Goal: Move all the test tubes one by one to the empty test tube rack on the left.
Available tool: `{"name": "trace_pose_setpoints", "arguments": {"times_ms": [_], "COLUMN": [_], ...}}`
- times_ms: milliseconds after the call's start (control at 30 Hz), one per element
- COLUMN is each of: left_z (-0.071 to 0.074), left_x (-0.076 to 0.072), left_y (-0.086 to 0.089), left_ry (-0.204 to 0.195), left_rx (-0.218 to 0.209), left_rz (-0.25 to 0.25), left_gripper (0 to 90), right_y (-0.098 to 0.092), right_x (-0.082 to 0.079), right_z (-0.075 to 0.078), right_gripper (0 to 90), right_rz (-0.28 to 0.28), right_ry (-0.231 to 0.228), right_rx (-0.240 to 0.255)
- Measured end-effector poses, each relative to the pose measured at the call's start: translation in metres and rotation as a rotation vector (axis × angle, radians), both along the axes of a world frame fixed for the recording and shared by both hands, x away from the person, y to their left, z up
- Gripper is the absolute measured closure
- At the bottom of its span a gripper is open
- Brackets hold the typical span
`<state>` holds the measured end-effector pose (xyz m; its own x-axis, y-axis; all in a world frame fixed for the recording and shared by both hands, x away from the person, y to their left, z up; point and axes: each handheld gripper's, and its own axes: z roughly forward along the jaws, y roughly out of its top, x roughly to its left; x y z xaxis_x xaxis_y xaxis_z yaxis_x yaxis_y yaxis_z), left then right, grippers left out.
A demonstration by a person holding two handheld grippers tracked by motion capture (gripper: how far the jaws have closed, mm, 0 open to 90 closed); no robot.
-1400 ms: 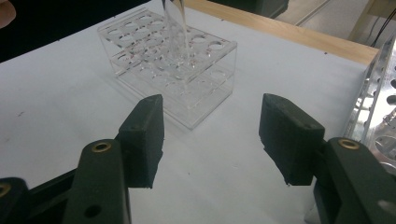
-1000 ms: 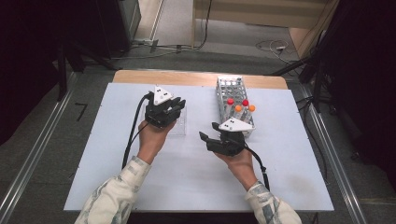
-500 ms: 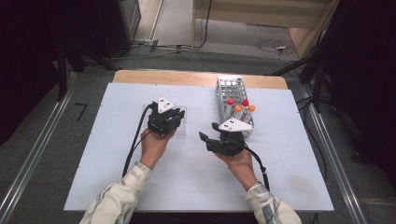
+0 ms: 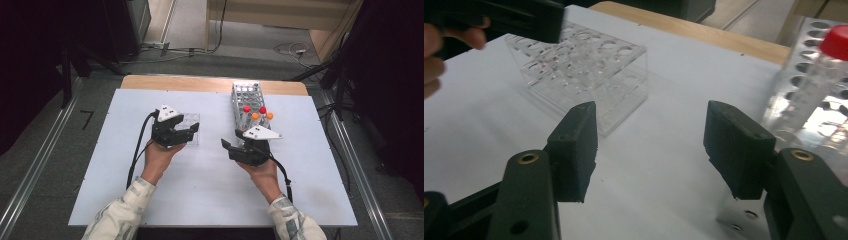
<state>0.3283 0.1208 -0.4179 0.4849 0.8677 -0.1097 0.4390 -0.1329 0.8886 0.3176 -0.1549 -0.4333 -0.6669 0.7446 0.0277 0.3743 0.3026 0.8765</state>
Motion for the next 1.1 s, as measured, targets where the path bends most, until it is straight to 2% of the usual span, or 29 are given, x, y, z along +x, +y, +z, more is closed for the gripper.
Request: {"name": "trace_pose_setpoints", "arguments": {"times_ms": [33,233,367,433,667,800,900,933,1100], "left_z": [0.001,-0.001,-0.003,-0.003,-0.003,-0.003,-0.004,-0.005,-0.006], "left_x": [-0.002,-0.011,-0.013,-0.014,-0.015,-0.016,-0.015,-0.015,-0.014], "left_y": [0.003,0.023,0.031,0.033,0.033,0.032,0.031,0.031,0.03], "left_ry": [-0.006,-0.021,-0.005,-0.005,-0.002,-0.002,0.002,0.005,0.011], "left_rx": [-0.004,-0.024,-0.034,-0.042,-0.038,-0.039,-0.036,-0.034,-0.027], "left_rz": [0.008,0.06,0.067,0.071,0.063,0.061,0.06,0.057,0.059], "left_gripper": [28.3,25.4,24.4,24.5,24.5,24.5,24.5,23.9,23.0], "right_y": [-0.004,-0.032,-0.045,-0.047,-0.045,-0.048,-0.051,-0.052,-0.053], "right_x": [0.0,0.003,0.006,0.008,0.012,0.017,0.02,0.023,0.029], "right_z": [0.001,0.004,0.003,0.002,-0.004,-0.008,-0.011,-0.013,-0.016], "right_gripper": [36.8,36.6,36.7,36.9,36.8,37.9,42.7,47.6,56.1], "right_rz": [-0.01,-0.072,-0.108,-0.12,-0.14,-0.171,-0.195,-0.215,-0.243], "right_ry": [-0.004,-0.007,-0.01,-0.005,-0.008,-0.005,-0.003,-0.007,-0.006], "right_rx": [0.0,0.011,0.012,0.014,-0.028,-0.025,-0.024,-0.025,-0.013]}}
